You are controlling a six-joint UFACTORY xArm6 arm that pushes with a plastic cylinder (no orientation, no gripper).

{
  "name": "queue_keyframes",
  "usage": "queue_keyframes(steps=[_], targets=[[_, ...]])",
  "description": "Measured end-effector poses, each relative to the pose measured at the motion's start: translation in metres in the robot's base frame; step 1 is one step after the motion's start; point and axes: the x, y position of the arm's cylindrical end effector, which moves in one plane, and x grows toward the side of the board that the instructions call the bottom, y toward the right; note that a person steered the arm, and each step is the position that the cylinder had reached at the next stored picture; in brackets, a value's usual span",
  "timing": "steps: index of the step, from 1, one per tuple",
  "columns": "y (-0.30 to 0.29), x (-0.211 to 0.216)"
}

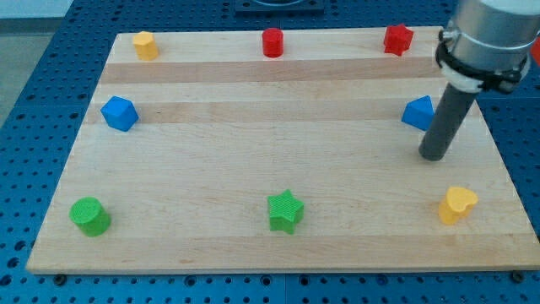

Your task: Place the triangle at the center of the board

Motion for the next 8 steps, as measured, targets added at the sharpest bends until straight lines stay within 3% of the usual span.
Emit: queue_keyframes(steps=[2, 6, 8], targets=[[0.061, -0.036], [0.058, -0.062], [0.021, -0.062]])
